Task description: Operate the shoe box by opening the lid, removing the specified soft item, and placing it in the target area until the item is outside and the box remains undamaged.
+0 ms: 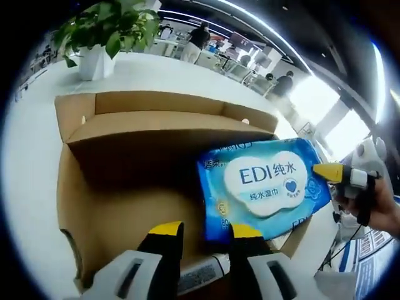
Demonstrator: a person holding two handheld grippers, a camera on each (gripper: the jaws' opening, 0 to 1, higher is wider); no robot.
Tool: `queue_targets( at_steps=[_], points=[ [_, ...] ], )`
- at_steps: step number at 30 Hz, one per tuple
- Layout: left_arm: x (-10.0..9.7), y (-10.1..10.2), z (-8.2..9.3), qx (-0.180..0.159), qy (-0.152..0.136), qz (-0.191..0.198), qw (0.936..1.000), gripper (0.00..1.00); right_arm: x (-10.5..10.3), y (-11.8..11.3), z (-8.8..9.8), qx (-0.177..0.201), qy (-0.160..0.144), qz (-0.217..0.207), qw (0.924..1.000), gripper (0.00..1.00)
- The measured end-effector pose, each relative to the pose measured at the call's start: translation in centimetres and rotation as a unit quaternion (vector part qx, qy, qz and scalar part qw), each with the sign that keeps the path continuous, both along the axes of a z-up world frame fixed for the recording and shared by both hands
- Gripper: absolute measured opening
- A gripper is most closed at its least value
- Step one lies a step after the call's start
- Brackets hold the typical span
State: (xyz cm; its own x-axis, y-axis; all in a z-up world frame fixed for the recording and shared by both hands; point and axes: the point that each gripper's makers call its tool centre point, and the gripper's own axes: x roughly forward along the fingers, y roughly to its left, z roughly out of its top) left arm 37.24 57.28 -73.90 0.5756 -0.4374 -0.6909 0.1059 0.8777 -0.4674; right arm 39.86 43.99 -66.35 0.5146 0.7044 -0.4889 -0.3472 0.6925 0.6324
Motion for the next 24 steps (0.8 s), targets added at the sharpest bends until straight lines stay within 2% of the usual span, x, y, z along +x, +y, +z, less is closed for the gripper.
queue_targets(
  at_steps=[2,4,7,9,11,15,24],
  points=[
    [0.4,-0.6,0.4,-0.026,-0.001,0.007,0.9996,0.27,0.2,-0.6,-0.4,-0.001,0.004,-0.003,1.0000,0.00],
    [0.5,-1.1,0.6,-0.036,-0.004,0.004,0.9993,0.19,0.3,-1.0,-0.9,0.001,0.010,-0.005,0.9999,0.00],
    [0.7,-1.3,1.0,-0.015,-0.023,-0.012,0.9996,0.07,0.3,-1.3,-1.1,0.006,0.014,-0.010,0.9998,0.00],
    [0.6,-1.8,1.4,-0.017,-0.022,-0.021,0.9994,0.04,0.5,-1.6,-1.2,0.005,0.013,-0.012,0.9998,0.00],
    [0.8,-1.8,2.0,-0.004,-0.041,-0.029,0.9988,0.00,0.7,-1.8,-1.3,0.008,0.014,-0.011,0.9998,0.00],
    [0.8,-2.1,2.4,-0.017,-0.037,-0.025,0.9989,0.00,0.9,-2.4,-1.4,0.007,0.016,-0.014,0.9997,0.00],
    [0.9,-2.4,3.8,-0.023,-0.048,-0.022,0.9983,0.00,0.0,-2.3,-0.2,0.016,0.004,-0.017,0.9997,0.00]
  ],
)
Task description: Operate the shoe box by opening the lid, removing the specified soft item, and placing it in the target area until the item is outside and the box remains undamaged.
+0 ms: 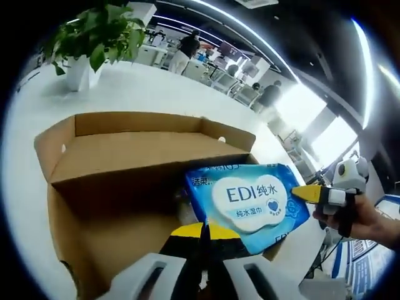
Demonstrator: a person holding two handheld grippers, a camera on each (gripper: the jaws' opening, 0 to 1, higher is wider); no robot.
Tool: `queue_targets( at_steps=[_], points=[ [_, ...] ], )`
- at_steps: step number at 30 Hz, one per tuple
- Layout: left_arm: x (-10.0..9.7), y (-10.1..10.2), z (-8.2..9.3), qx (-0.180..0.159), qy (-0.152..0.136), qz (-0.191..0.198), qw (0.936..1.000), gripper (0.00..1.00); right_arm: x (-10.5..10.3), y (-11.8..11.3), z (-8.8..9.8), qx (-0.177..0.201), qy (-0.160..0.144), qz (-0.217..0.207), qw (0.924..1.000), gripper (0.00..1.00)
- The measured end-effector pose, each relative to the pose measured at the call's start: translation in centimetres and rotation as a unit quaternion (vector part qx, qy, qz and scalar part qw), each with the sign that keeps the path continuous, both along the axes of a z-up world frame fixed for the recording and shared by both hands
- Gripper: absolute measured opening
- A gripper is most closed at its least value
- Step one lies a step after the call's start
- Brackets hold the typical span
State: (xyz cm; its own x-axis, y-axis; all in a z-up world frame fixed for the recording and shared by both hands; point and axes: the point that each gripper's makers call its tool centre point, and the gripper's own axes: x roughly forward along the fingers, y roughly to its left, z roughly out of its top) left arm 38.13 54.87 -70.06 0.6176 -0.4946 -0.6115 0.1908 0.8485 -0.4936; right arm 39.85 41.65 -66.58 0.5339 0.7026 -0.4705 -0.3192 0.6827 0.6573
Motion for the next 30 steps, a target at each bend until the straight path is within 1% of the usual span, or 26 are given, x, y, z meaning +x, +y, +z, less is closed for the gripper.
queue_targets(
  at_steps=[2,6,13,18,20,30],
  points=[
    [0.1,-0.2,0.4,0.000,-0.003,-0.001,1.0000,0.00,-0.2,-0.1,0.3,0.001,-0.002,0.001,1.0000,0.00],
    [0.3,-0.8,1.1,-0.003,-0.010,-0.006,0.9999,0.00,0.1,-0.9,0.8,0.004,-0.006,-0.004,1.0000,0.00],
    [0.9,-2.6,2.3,-0.007,-0.025,-0.023,0.9994,0.00,0.0,-2.5,2.0,0.003,-0.015,-0.019,0.9997,0.00],
    [1.4,-4.1,3.0,-0.006,-0.034,-0.037,0.9987,0.00,0.0,-4.2,2.5,0.001,-0.021,-0.031,0.9993,0.00],
    [1.5,-5.0,3.2,-0.009,-0.036,-0.042,0.9984,0.00,-0.1,-5.0,2.5,-0.001,-0.021,-0.040,0.9990,0.00],
    [1.6,-8.7,3.8,-0.013,-0.043,-0.073,0.9963,0.00,-1.0,-8.9,3.2,-0.001,-0.027,-0.074,0.9969,0.00]
  ],
)
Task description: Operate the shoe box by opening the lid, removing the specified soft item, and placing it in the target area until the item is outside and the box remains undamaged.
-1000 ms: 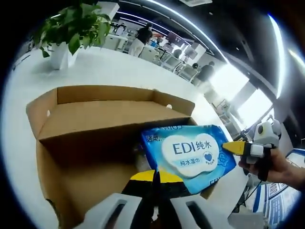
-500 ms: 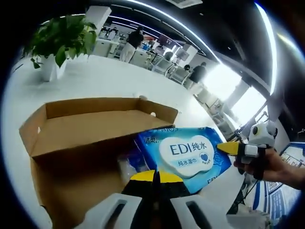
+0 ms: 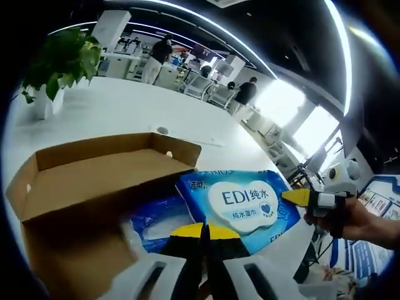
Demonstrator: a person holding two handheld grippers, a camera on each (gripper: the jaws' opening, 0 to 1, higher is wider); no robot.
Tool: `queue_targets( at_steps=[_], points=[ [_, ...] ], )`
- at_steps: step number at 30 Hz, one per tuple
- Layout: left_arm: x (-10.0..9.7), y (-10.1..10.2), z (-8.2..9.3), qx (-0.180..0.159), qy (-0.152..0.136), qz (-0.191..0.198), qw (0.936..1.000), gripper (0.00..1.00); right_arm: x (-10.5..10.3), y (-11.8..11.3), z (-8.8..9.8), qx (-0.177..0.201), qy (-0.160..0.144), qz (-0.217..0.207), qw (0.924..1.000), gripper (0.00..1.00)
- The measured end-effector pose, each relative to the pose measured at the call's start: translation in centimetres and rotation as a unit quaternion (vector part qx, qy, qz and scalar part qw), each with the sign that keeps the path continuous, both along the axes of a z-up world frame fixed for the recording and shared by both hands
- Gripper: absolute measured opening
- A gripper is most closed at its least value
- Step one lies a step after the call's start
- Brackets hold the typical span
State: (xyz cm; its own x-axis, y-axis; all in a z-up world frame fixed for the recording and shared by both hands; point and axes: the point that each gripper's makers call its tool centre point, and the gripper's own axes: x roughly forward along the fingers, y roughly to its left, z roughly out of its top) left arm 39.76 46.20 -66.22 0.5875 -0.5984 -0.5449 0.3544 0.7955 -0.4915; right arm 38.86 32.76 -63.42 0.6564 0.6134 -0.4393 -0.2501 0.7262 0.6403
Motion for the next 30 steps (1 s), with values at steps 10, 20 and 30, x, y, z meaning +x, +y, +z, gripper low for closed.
queue_targets(
  at_steps=[10,20,30],
  points=[
    [-0.1,-3.7,0.4,-0.002,-0.006,-0.031,0.9995,0.00,-1.0,-3.3,0.1,0.003,-0.003,-0.033,0.9995,0.00],
    [-0.1,-6.7,0.8,-0.002,-0.009,-0.055,0.9984,0.00,-1.5,-6.4,0.6,0.007,-0.008,-0.061,0.9981,0.00],
    [-0.6,-10.0,0.7,-0.004,-0.007,-0.082,0.9966,0.00,-2.8,-9.6,0.2,0.005,-0.004,-0.089,0.9960,0.00]
  ],
)
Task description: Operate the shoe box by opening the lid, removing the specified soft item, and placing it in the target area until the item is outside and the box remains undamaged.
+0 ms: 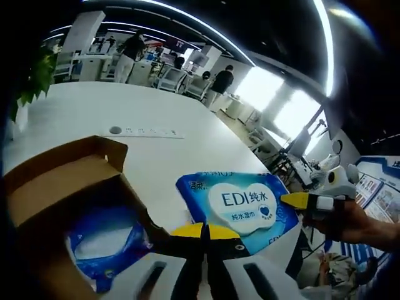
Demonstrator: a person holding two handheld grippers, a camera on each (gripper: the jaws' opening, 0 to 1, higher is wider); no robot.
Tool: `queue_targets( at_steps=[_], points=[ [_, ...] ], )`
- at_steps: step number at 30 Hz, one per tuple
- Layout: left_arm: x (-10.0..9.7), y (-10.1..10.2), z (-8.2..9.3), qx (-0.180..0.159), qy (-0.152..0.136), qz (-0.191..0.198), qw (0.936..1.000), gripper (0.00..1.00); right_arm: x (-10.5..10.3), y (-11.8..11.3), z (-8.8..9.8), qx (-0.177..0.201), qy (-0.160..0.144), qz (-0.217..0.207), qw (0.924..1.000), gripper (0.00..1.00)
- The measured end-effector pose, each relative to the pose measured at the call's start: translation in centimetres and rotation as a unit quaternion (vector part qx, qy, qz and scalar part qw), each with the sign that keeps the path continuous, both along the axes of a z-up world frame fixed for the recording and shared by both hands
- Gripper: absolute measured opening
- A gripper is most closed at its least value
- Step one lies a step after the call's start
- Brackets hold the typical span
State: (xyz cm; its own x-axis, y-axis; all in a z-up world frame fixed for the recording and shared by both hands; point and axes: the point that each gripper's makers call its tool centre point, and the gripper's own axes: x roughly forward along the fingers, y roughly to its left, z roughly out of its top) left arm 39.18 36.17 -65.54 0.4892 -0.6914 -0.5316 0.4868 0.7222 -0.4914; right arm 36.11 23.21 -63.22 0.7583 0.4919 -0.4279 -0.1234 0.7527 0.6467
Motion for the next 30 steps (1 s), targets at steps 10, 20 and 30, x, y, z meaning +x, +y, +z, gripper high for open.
queue_targets(
  at_steps=[10,20,30],
  points=[
    [-0.5,-1.5,-0.1,-0.006,0.002,-0.006,1.0000,0.00,-0.3,-1.5,-0.1,-0.008,0.004,-0.005,0.9999,0.00],
    [-0.9,-2.0,-0.6,-0.008,0.008,0.009,0.9999,0.00,0.1,-2.2,-1.3,-0.011,0.012,0.001,0.9999,0.00],
    [-1.1,-2.7,-2.4,-0.015,0.024,0.037,0.9989,0.00,0.8,-3.1,-2.5,-0.034,0.026,0.033,0.9986,0.00]
  ],
)
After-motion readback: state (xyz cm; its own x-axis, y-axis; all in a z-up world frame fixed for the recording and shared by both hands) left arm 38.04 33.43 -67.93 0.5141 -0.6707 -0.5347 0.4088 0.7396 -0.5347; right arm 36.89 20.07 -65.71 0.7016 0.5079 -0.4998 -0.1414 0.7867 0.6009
